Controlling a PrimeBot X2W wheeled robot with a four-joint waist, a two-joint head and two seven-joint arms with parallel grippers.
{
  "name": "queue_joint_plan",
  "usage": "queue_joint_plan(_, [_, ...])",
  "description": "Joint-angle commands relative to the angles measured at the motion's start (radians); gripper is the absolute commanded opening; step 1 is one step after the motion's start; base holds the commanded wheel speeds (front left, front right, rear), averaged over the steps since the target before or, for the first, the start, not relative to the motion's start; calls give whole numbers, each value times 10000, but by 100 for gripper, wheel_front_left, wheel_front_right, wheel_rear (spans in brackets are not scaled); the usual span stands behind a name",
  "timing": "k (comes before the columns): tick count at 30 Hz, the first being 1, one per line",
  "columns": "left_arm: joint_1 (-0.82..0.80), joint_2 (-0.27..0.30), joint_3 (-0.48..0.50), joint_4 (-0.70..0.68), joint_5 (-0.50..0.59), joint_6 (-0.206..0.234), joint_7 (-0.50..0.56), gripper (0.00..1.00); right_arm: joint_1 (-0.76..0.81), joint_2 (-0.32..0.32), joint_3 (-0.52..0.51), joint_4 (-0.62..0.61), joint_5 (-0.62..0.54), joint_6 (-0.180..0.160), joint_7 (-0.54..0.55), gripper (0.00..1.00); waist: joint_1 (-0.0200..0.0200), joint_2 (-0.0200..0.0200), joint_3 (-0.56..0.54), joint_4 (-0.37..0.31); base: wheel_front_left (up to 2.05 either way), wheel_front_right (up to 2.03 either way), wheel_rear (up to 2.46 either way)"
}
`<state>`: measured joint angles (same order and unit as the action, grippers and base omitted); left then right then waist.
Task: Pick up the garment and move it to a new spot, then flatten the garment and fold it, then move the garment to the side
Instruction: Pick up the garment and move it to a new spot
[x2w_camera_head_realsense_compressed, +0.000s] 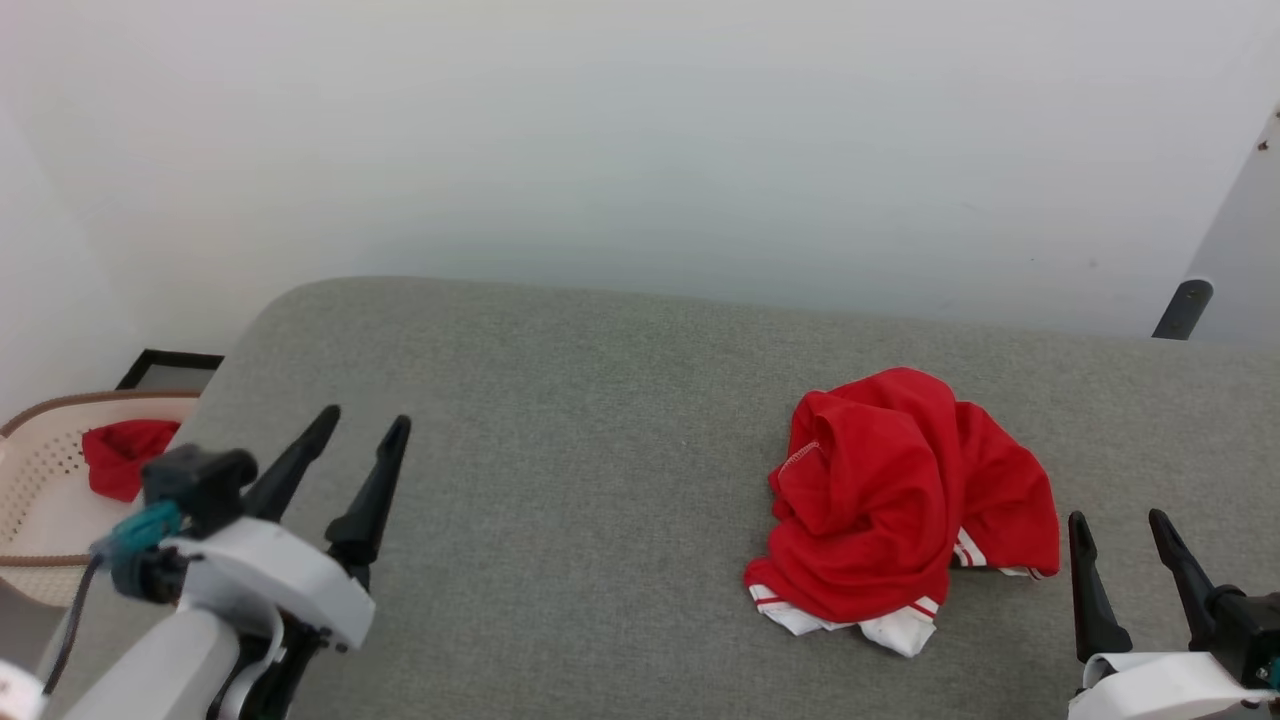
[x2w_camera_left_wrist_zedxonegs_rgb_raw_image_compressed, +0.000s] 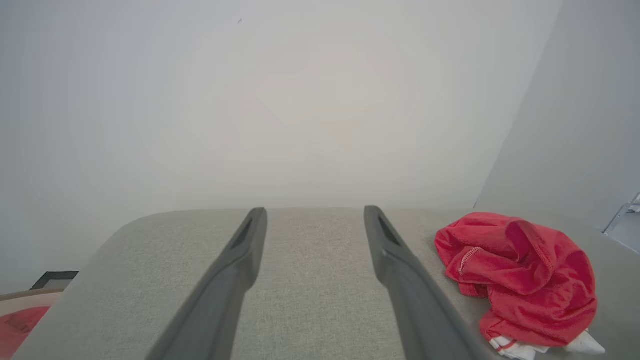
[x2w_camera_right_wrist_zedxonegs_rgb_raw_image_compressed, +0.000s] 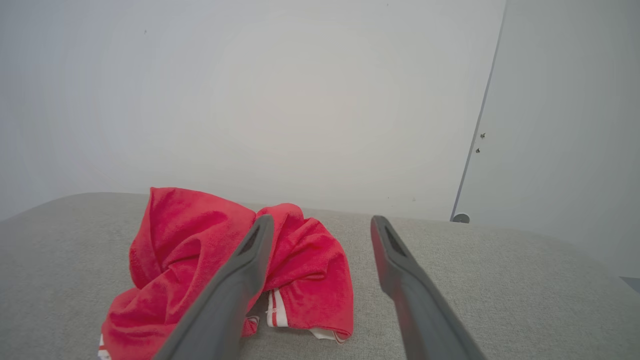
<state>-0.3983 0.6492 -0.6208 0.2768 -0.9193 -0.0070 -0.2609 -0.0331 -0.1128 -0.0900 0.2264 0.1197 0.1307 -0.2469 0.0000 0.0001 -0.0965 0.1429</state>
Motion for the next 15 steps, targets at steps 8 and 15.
queue_joint_plan(8, [1647, -665, 2215, -497, 1230, 2, -41, 100, 130, -40, -132, 108, -83, 1, -102, 100, 0, -1, -28, 121, 0, 0, 0])
queue_joint_plan(15, [2649, -1375, 3841, -689, 2312, -326, -41, 100, 224, 50, -346, 93, -198, 1, -133, 100, 0, -1, -18, 150, 0, 0, 0])
